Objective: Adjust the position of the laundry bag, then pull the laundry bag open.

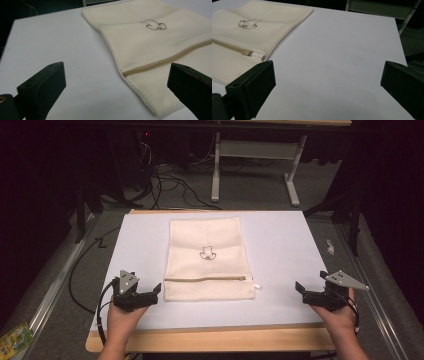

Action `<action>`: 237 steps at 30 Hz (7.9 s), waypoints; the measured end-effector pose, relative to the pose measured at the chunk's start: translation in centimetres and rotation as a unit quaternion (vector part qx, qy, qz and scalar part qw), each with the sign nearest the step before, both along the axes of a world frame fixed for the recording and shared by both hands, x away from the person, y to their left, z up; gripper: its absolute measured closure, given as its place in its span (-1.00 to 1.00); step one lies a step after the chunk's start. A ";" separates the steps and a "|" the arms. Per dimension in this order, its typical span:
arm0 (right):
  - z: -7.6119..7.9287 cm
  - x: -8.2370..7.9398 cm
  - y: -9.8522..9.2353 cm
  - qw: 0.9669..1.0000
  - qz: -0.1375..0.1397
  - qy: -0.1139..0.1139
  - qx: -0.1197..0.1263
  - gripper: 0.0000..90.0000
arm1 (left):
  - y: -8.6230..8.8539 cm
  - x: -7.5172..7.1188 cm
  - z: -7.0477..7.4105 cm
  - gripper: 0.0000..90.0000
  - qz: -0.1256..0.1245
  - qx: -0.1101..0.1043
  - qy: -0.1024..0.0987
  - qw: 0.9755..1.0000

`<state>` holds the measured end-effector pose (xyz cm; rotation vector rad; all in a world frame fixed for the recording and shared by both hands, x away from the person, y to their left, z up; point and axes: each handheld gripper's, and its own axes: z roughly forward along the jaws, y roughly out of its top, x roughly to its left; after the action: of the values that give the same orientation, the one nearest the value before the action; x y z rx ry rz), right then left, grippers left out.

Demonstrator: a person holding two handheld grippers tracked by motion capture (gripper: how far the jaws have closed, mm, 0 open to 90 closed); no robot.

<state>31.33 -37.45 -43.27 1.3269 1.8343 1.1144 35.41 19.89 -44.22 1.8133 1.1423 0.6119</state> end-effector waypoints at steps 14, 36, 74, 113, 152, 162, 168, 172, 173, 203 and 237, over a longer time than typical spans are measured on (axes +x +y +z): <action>-0.4 0.2 -0.3 1.000 -0.001 0.006 0.000 -1.00 | -0.5 0.5 -0.7 -0.42 -0.034 -0.015 0.052 0.998; -1.3 0.5 1.4 0.999 0.028 0.035 -0.010 -0.91 | -5.5 0.9 -3.4 0.91 -0.089 0.077 0.110 0.987; -3.8 1.2 8.7 0.978 0.134 0.141 -0.075 0.95 | -10.0 -2.0 -2.8 0.89 -0.215 0.119 0.108 0.963; -4.3 0.1 6.2 0.984 0.080 0.159 0.002 0.36 | -8.7 -2.4 -0.9 -0.14 -0.163 0.034 0.022 0.986; -2.3 0.2 6.4 0.986 0.128 0.104 -0.010 0.85 | -25.1 -1.3 -1.5 0.21 -0.264 -0.049 0.056 0.962; -2.0 0.1 6.4 0.987 0.133 0.095 0.001 0.86 | -28.8 -1.1 -2.0 0.42 -0.267 -0.020 0.062 0.962; -1.9 0.0 6.3 0.987 0.135 0.090 0.009 0.86 | -29.8 -0.9 -2.2 0.58 -0.263 -0.043 0.069 0.961; -1.8 -0.1 6.4 0.987 0.134 0.088 0.010 0.86 | -30.3 -1.0 -2.4 0.69 -0.260 -0.046 0.066 0.962; -1.7 -0.1 6.4 0.987 0.135 0.088 0.009 0.86 | -30.5 -1.0 -2.4 0.70 -0.259 -0.048 0.066 0.963; -1.4 -0.4 7.3 0.986 0.144 0.086 0.001 0.90 | -29.6 -1.7 -2.0 0.94 -0.253 -0.030 0.050 0.966; -2.4 0.1 3.6 0.991 0.094 0.094 0.007 0.77 | -9.2 -1.5 -2.7 0.79 -0.128 0.001 0.097 0.987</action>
<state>31.44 -33.89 -45.65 1.3274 2.1303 1.1320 33.95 10.69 -46.91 2.0154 1.0104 0.2915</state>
